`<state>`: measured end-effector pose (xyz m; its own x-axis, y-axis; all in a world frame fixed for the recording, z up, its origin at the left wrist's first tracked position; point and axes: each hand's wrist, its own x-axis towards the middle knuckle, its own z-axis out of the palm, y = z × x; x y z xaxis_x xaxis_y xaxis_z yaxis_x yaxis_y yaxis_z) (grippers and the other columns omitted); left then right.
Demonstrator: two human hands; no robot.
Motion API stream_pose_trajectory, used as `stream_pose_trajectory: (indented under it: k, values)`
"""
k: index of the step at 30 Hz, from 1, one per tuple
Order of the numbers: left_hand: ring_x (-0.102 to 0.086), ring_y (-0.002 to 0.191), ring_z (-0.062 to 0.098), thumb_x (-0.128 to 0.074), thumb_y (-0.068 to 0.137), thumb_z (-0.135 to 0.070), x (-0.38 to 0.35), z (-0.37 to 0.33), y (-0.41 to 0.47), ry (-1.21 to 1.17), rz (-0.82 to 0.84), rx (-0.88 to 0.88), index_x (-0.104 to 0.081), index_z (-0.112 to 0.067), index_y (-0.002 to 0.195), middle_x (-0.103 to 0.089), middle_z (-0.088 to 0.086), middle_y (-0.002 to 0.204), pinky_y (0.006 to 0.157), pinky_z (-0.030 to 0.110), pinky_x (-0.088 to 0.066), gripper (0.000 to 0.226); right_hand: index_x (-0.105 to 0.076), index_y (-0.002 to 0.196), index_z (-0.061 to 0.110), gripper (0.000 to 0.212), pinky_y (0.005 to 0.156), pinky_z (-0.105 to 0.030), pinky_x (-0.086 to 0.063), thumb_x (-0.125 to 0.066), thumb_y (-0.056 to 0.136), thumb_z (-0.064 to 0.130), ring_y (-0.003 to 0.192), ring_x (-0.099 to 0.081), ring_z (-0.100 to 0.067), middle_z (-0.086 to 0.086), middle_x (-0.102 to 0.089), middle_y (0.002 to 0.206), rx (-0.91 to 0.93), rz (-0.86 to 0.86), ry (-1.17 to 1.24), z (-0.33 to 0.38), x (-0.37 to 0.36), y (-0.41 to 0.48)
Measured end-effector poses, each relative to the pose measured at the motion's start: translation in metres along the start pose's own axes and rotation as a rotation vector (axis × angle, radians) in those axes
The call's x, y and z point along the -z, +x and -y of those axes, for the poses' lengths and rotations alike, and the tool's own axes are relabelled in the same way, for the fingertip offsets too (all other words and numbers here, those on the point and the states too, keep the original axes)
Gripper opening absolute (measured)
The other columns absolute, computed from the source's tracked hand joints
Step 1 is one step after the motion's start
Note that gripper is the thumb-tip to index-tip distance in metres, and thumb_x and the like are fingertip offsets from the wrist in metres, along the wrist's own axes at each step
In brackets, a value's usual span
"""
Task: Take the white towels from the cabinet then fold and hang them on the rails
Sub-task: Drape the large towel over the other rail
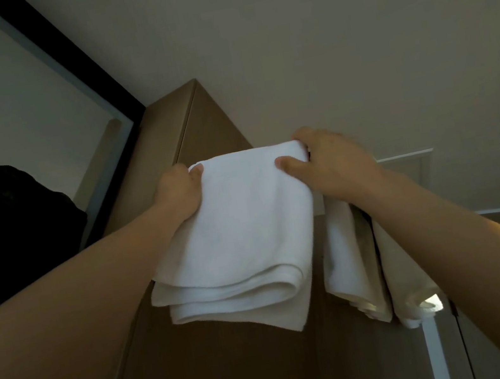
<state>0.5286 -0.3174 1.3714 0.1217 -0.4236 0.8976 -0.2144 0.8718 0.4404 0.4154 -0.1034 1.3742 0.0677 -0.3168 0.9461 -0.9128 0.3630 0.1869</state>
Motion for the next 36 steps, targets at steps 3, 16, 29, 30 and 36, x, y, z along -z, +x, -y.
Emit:
stream_pose_trajectory:
  k: [3, 16, 29, 30, 36]
  values:
    - [-0.055, 0.101, 0.032, -0.032, 0.102, -0.043, 0.003, 0.001, -0.013, -0.034, 0.024, 0.010, -0.054, 0.003, 0.118, -0.059, 0.020, 0.117, 0.076, 0.032, -0.035, 0.053, -0.052, 0.126, 0.014, 0.045, 0.096, -0.043, -0.043, -0.052, 0.094, 0.046, 0.109, -0.057, -0.030, -0.009, -0.063, 0.118, 0.013, 0.025, -0.001, 0.001, 0.005, -0.001]
    - [-0.054, 0.102, 0.024, -0.028, 0.098, -0.057, 0.009, 0.028, -0.065, -0.399, 0.326, 0.362, -0.053, -0.006, 0.126, -0.059, 0.009, 0.116, 0.089, 0.036, -0.040, 0.063, -0.041, 0.137, 0.012, 0.065, 0.102, -0.040, -0.038, -0.062, 0.086, 0.048, 0.122, -0.047, -0.029, -0.011, -0.051, 0.133, -0.021, -0.062, 0.010, 0.018, -0.003, -0.034]
    - [-0.057, 0.084, 0.019, -0.040, 0.101, -0.045, 0.015, 0.032, -0.061, -0.553, 0.308, 0.363, -0.054, -0.001, 0.125, -0.061, 0.004, 0.095, 0.072, 0.030, -0.043, 0.053, -0.033, 0.145, 0.026, 0.061, 0.101, -0.030, -0.040, -0.064, 0.092, 0.027, 0.119, -0.048, -0.010, 0.008, -0.050, 0.137, -0.116, -0.081, 0.590, 0.032, -0.051, -0.085]
    - [-0.056, 0.082, 0.017, -0.040, 0.100, -0.046, 0.016, 0.032, -0.062, -0.542, 0.306, 0.353, -0.053, -0.002, 0.126, -0.061, 0.004, 0.097, 0.068, 0.029, -0.042, 0.053, -0.034, 0.143, 0.025, 0.060, 0.102, -0.031, -0.041, -0.065, 0.092, 0.027, 0.119, -0.049, -0.011, 0.008, -0.050, 0.137, -0.126, -0.083, 0.584, 0.033, -0.053, -0.086]
    - [-0.057, 0.086, 0.015, -0.046, 0.097, -0.048, 0.016, 0.036, -0.069, -0.528, 0.316, 0.292, -0.049, -0.011, 0.125, -0.060, -0.001, 0.099, 0.064, 0.028, -0.042, 0.046, -0.037, 0.140, 0.024, 0.053, 0.104, -0.042, -0.045, -0.062, 0.094, 0.029, 0.119, -0.053, -0.016, 0.005, -0.053, 0.134, -0.155, -0.074, 0.617, 0.032, -0.054, -0.091]
